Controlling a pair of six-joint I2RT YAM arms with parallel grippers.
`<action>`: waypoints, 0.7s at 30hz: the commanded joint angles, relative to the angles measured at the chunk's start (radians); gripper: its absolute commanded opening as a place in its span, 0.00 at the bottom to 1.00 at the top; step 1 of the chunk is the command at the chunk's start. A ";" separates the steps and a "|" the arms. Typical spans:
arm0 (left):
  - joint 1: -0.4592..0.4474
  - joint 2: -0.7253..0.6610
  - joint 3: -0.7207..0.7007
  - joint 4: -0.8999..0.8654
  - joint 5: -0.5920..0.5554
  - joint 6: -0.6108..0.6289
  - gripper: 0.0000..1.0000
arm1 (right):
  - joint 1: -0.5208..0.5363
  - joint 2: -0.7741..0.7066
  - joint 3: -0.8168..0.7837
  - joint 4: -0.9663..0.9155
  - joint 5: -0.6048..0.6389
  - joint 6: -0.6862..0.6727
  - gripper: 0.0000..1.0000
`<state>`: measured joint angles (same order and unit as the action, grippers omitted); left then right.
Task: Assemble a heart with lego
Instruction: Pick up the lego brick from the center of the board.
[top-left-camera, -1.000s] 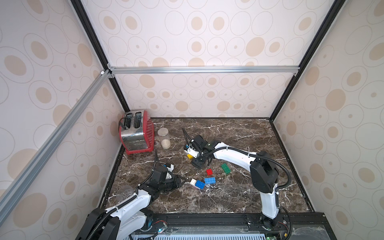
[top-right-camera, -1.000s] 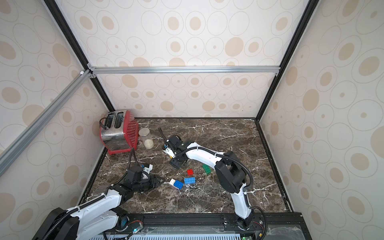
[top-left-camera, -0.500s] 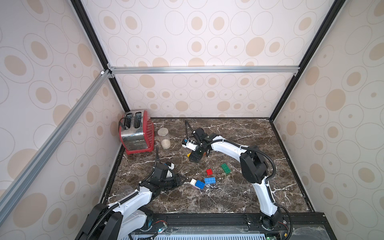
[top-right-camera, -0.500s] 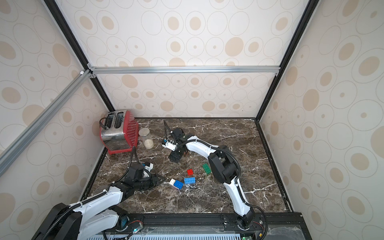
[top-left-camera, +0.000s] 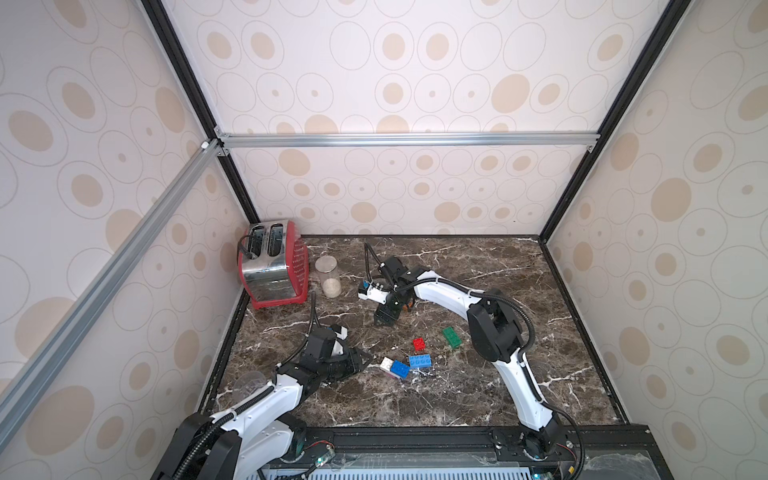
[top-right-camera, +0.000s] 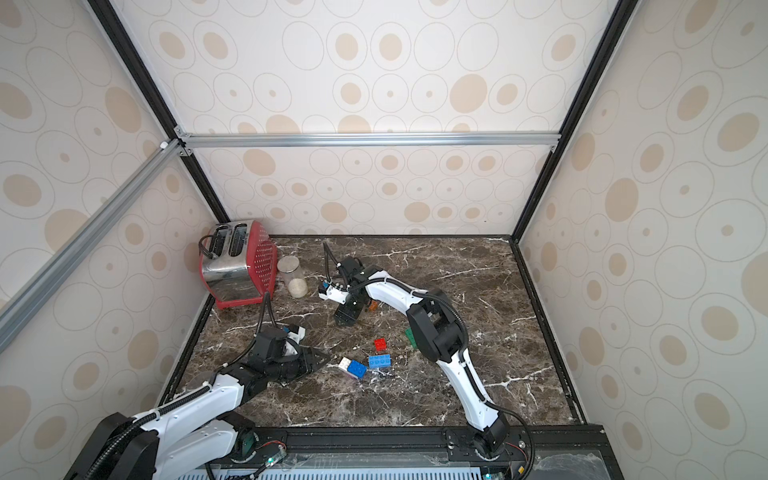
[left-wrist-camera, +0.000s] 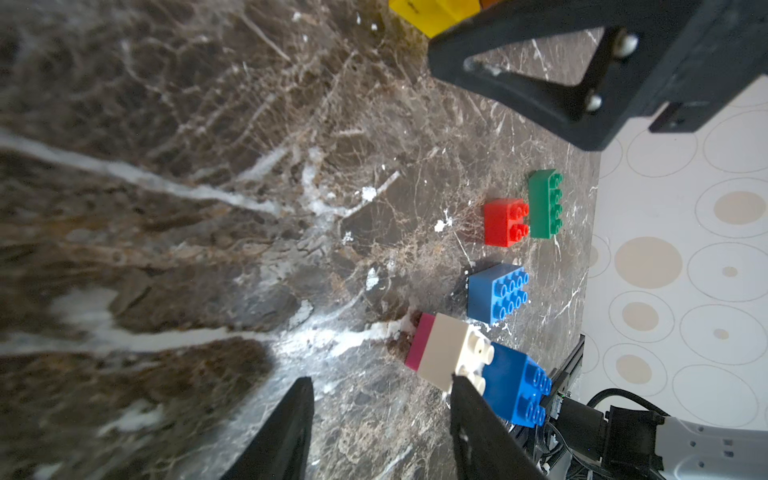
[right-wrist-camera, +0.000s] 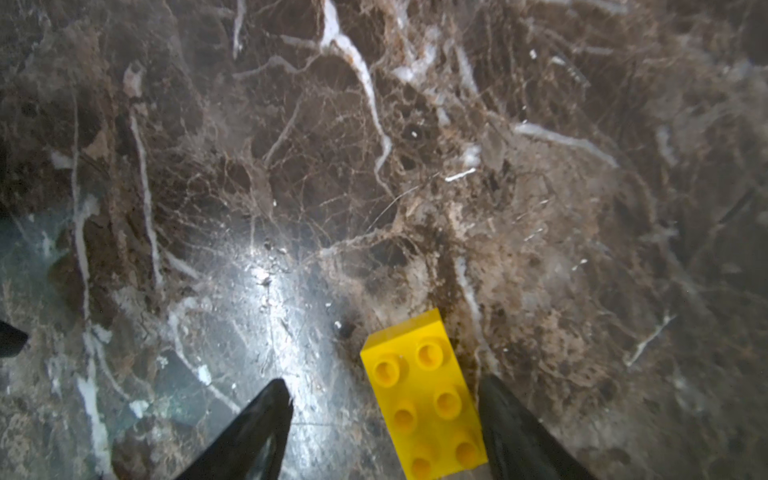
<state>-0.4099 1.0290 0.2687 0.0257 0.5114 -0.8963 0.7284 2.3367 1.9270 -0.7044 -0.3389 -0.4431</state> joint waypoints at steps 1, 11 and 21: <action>0.008 -0.015 0.018 -0.022 -0.013 0.020 0.53 | 0.005 -0.049 -0.054 -0.046 -0.019 0.033 0.68; 0.009 -0.007 0.018 -0.012 -0.007 0.027 0.53 | 0.052 -0.072 -0.096 -0.012 0.184 0.139 0.58; 0.010 0.005 0.013 -0.006 -0.011 0.031 0.53 | 0.102 -0.007 0.000 -0.098 0.335 0.253 0.51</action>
<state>-0.4091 1.0275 0.2687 0.0223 0.5098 -0.8917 0.8059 2.2890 1.8954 -0.7494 -0.0719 -0.2337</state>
